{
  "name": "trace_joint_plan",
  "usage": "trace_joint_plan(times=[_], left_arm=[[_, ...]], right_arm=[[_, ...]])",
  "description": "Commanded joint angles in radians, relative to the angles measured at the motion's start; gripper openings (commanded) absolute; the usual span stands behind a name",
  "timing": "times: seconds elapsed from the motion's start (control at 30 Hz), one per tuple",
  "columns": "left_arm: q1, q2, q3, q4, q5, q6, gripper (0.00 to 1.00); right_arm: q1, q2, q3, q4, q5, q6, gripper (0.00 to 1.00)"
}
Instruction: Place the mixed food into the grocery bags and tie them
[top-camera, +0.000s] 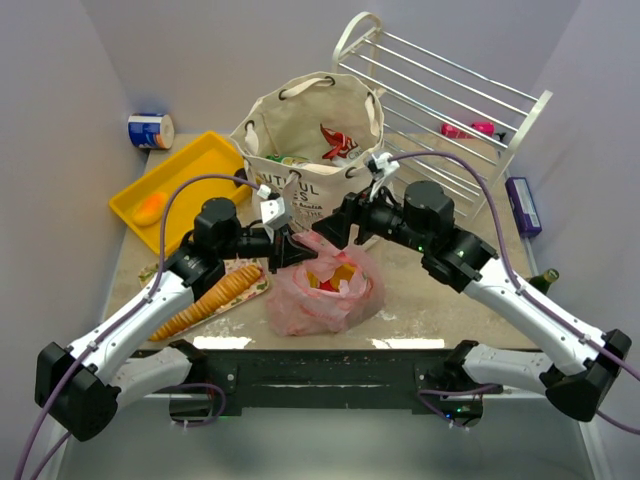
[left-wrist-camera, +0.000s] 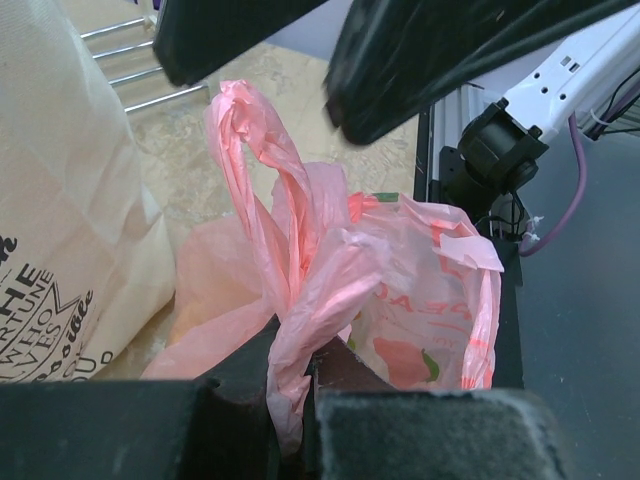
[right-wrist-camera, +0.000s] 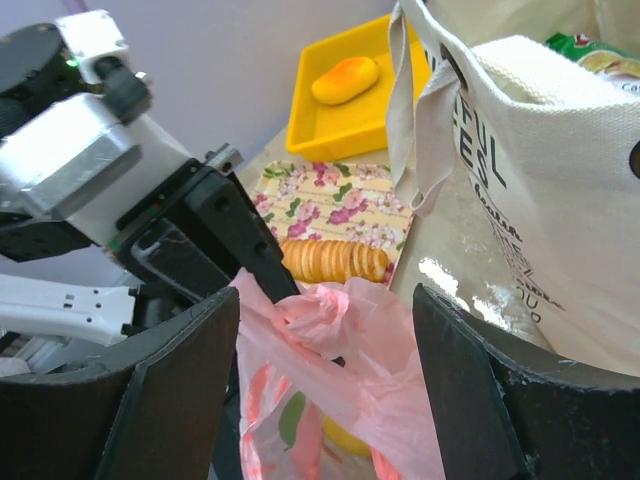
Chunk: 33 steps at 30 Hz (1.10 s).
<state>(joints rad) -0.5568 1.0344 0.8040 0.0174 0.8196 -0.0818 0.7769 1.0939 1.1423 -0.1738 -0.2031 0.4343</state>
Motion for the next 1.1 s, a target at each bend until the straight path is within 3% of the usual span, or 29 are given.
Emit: trace_joint_plan(times=[0.0,0.03,0.1,0.17,0.2,0.27,0.33,0.43,0.57,0.7,0.9,1.07], left_arm=[[0.001,0.001,0.026,0.019,0.019,0.03,0.0],[0.001,0.0,0.023,0.022,0.019,0.028,0.0],[0.0,0.004,0.021,0.03,0.021,0.024,0.0],[0.0,0.01,0.02,0.036,0.026,0.017,0.0],[0.0,0.012,0.02,0.039,0.027,0.014,0.0],[0.001,0.013,0.018,0.041,0.021,0.01,0.03],[0.001,0.012,0.017,0.038,0.009,0.008,0.2],[0.001,0.007,0.008,0.035,0.003,0.01,0.36],[0.001,0.001,0.0,0.027,-0.007,0.013,0.4],[0.001,0.007,0.001,0.021,-0.014,0.016,0.32],[0.001,0.027,0.006,0.019,-0.054,-0.002,0.01],[0.001,0.007,0.006,0.026,-0.135,-0.036,0.0]], right_arm=[[-0.004,0.023,0.016,0.007,-0.005,0.015,0.74],[-0.002,0.026,0.008,0.013,-0.025,0.015,0.73],[-0.002,0.026,-0.018,0.049,-0.05,0.017,0.6],[-0.002,0.026,-0.033,0.105,-0.093,0.026,0.39],[-0.004,0.026,-0.039,0.112,-0.093,0.029,0.13],[-0.004,0.018,-0.038,0.096,-0.044,0.03,0.0],[-0.002,0.012,-0.023,0.07,-0.006,0.009,0.0],[-0.002,0.0,0.011,-0.01,0.057,-0.029,0.0],[-0.004,-0.026,0.042,-0.058,0.109,-0.06,0.0],[-0.004,-0.063,0.05,-0.082,0.13,-0.066,0.0],[-0.002,-0.091,0.011,-0.075,0.05,-0.046,0.0],[0.037,-0.157,-0.09,-0.047,-0.004,0.027,0.0]])
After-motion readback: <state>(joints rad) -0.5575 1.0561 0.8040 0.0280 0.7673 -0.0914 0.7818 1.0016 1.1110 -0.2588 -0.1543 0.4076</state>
